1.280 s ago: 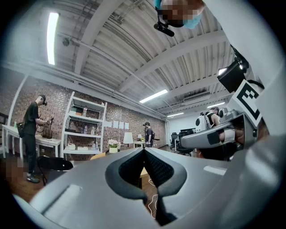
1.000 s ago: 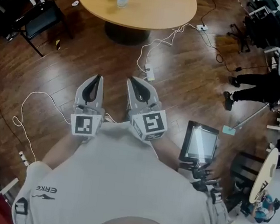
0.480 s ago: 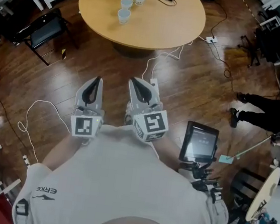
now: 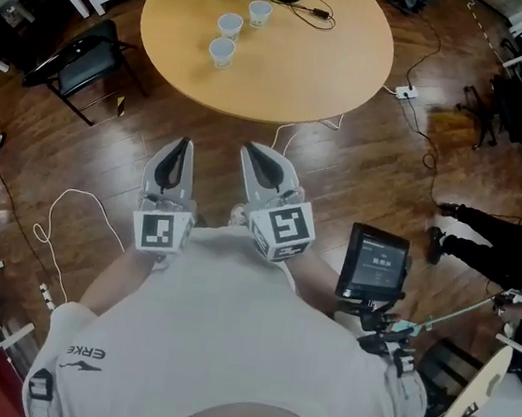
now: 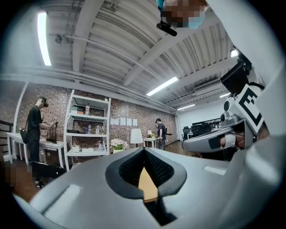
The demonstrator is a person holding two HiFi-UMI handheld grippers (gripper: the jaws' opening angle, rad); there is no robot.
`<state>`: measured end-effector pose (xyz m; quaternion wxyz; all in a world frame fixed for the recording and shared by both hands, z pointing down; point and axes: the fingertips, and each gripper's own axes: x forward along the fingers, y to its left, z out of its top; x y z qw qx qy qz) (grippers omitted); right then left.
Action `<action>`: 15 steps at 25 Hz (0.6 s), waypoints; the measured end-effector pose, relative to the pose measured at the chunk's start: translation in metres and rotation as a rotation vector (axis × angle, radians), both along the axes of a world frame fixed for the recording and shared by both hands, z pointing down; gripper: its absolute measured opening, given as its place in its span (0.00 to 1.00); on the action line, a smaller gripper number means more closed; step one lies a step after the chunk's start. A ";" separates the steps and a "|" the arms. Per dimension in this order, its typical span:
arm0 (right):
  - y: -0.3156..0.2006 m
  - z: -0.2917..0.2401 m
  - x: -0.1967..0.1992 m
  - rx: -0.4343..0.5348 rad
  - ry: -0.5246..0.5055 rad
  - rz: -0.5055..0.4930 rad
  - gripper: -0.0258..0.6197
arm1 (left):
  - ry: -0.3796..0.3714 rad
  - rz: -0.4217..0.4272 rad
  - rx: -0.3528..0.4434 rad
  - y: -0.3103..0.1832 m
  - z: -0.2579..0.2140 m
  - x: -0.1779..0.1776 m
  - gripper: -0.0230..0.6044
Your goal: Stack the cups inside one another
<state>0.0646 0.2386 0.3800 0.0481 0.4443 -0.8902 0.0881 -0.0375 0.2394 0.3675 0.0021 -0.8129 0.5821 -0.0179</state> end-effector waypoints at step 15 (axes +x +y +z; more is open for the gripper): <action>-0.111 0.015 -0.037 -0.043 0.036 0.058 0.06 | 0.056 0.039 -0.019 -0.121 0.022 -0.042 0.04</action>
